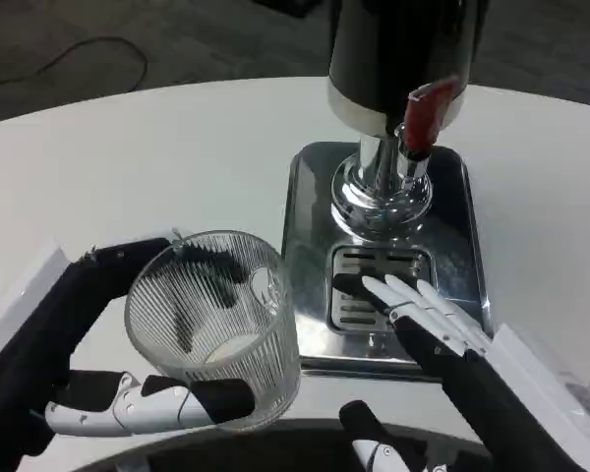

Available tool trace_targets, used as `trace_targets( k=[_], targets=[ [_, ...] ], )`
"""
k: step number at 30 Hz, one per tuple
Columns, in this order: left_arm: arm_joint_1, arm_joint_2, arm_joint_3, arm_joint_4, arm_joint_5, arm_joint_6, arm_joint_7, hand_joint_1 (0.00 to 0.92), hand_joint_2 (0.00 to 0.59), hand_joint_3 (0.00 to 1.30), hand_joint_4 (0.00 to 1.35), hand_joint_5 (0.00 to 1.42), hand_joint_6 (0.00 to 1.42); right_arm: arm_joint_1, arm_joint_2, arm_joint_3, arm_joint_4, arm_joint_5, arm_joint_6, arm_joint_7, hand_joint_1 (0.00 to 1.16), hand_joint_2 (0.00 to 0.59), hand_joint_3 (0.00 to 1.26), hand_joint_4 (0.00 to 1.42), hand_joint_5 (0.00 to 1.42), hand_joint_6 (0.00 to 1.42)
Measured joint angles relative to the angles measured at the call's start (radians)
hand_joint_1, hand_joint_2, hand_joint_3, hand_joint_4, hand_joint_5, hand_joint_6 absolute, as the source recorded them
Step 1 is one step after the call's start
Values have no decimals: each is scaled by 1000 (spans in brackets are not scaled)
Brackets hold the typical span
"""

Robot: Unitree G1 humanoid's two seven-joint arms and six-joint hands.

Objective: Grasp the cup under the faucet to collect the drink, then remove the cup.

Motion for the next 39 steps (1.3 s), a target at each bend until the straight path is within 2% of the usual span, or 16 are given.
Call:
trace_targets(
  k=[14,24,32,39],
  targets=[
    [0,0,23,41,1,-3,1,731,19,818,889,927,782,-11,10,16,0,-14,0,0,614,475,115,52,0,0],
    [-14,4,28,59,3,-5,1,731,19,818,889,927,782,-20,10,9,1,-15,0,0,614,475,115,52,0,0],
    [-93,35,46,182,84,-90,31,732,19,818,890,933,783,-21,10,7,5,-13,0,0,614,475,115,52,0,0],
    [-169,41,25,311,127,-138,66,739,21,818,890,927,793,-15,10,-3,4,-7,0,-1,614,475,115,52,0,0]
  ],
)
